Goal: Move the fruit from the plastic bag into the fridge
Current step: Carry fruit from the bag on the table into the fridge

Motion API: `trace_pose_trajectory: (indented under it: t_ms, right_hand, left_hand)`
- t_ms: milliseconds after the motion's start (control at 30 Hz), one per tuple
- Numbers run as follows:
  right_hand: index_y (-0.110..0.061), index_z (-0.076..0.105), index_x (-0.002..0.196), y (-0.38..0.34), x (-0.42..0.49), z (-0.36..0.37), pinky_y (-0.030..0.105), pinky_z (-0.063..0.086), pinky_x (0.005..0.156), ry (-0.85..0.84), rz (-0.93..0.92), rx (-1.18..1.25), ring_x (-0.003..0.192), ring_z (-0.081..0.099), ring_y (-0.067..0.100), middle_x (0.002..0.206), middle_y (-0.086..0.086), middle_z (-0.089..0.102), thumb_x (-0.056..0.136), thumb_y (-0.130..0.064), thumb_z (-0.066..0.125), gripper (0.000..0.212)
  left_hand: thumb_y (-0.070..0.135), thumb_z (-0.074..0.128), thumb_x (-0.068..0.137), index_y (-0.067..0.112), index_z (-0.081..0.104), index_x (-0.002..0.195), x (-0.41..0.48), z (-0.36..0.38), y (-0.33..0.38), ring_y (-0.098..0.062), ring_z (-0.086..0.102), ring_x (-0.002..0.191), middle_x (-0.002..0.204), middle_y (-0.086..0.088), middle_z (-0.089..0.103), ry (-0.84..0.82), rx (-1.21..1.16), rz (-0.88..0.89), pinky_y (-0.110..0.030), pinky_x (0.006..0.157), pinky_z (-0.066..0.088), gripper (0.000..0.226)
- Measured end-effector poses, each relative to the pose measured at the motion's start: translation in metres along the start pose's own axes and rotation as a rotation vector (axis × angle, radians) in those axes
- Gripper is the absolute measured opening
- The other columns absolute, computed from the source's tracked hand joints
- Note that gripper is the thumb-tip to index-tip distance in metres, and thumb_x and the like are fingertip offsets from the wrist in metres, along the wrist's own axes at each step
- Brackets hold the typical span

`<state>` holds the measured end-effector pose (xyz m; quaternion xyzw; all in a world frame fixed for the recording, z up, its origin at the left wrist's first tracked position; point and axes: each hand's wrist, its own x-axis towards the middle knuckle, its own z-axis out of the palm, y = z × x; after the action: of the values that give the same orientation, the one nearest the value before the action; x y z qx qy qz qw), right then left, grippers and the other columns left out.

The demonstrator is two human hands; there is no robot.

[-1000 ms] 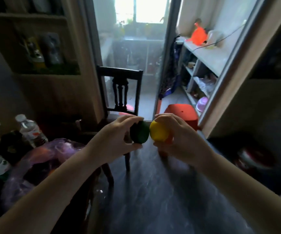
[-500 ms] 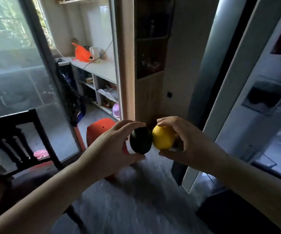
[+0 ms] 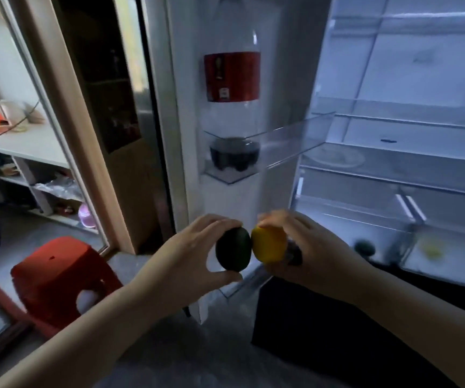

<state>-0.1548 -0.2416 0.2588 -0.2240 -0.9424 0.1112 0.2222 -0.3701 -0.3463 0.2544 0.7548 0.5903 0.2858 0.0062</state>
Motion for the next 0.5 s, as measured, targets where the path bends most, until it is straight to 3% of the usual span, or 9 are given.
trace_pose_trajectory:
  t_ms: [67,167,300,500]
  right_hand:
    - [-0.034,0.041,0.128,0.03,-0.026,-0.023,0.027,0.047,0.094,0.05,0.059,0.006,0.121,0.047,0.006,0.136,-0.012,0.046,0.073,-0.053,0.071,0.066]
    - [-0.024,0.047,0.127,0.073,-0.069,-0.061,0.022,0.041,0.099,0.094,0.091,0.0,0.122,0.047,0.005,0.134,-0.01,0.049,0.075,-0.047,0.074,0.063]
    - [-0.019,0.049,0.128,0.126,-0.131,-0.102,0.012,0.036,0.099,0.126,0.16,-0.055,0.122,0.046,0.001,0.134,-0.01,0.049,0.075,-0.041,0.076,0.063]
    - [-0.02,0.051,0.126,0.191,-0.198,-0.141,0.022,0.04,0.102,0.19,0.27,-0.067,0.123,0.046,0.002,0.133,-0.01,0.05,0.074,-0.044,0.075,0.063]
  left_hand:
    - [0.05,0.073,0.071,0.035,0.044,0.131,0.031,0.025,0.024,0.004,0.047,0.108,0.126,0.02,0.045,-0.019,-0.067,0.041,-0.01,0.091,0.04,0.068]
    - [0.056,0.068,0.07,0.039,0.044,0.127,0.078,0.069,0.063,0.001,0.051,0.107,0.118,0.026,0.044,-0.018,-0.157,0.108,-0.027,0.089,0.049,0.065]
    - [0.048,0.073,0.068,0.034,0.046,0.128,0.134,0.13,0.116,0.002,0.051,0.105,0.12,0.021,0.047,-0.052,-0.228,0.211,-0.025,0.089,0.047,0.068]
    - [0.041,0.079,0.069,0.036,0.043,0.132,0.2,0.196,0.178,0.0,0.049,0.112,0.124,0.02,0.045,-0.188,-0.312,0.3,-0.027,0.094,0.046,0.072]
